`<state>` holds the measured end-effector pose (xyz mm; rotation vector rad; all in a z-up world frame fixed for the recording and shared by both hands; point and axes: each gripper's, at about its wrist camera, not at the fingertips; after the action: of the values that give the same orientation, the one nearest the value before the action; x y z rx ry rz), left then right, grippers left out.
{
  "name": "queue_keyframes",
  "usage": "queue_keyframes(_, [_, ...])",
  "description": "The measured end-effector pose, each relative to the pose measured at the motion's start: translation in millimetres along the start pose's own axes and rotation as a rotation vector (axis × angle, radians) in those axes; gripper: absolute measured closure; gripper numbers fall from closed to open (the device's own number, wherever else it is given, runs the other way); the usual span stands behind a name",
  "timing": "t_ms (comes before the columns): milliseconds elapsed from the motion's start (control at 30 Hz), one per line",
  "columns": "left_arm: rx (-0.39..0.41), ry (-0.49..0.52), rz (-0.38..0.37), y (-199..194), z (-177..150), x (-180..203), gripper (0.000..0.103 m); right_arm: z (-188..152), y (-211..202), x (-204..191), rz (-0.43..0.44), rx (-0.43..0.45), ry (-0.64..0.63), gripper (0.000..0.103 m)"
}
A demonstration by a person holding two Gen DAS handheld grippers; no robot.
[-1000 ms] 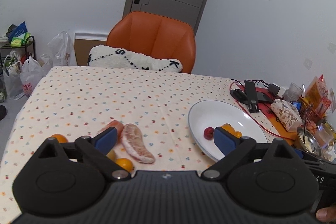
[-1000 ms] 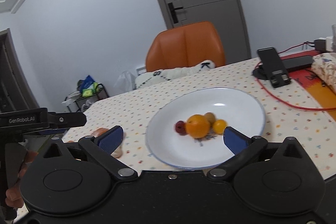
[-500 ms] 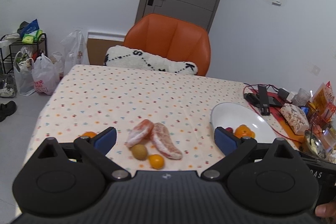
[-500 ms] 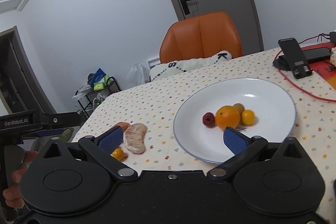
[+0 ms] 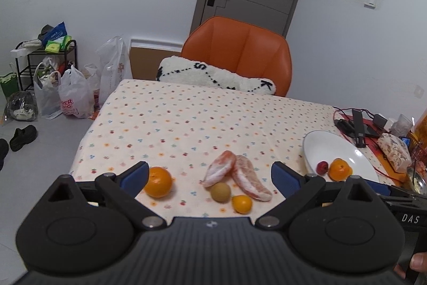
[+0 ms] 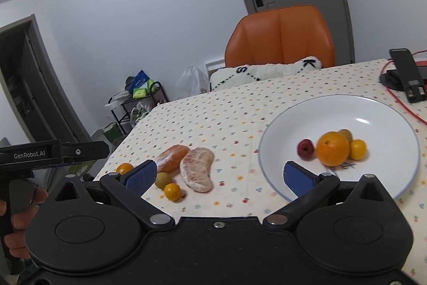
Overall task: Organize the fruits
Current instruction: 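Withdraw both tools from the plate and approach the remaining orange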
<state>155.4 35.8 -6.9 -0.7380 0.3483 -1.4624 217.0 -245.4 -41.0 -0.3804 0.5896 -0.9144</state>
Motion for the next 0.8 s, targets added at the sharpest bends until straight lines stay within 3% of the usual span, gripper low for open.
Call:
queue_keyframes(367, [-0.013, -0.044, 0.012, 15, -2, -30, 0.014, 5, 30, -19, 0.034, -0.065, -0.030, 0.019])
queue_keyframes(567, [-0.024, -0.051, 0.013, 25, -3, -39, 0.019, 8, 44, -27, 0.035, -0.090, -0.050, 0.020])
queue_keyframes(800, [-0.060, -0.067, 0.016, 44, -5, -48, 0.035, 8, 67, -32, 0.031, -0.135, -0.057, 0.025])
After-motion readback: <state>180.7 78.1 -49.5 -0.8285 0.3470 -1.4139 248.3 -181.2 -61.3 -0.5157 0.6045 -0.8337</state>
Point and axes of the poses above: each gripper's, at about its wrist camera, not at the fingertips, and y roughly the way its jaws point, x to its right, z to its top, and after that the axes turned 6 degrees about -x, right-handed
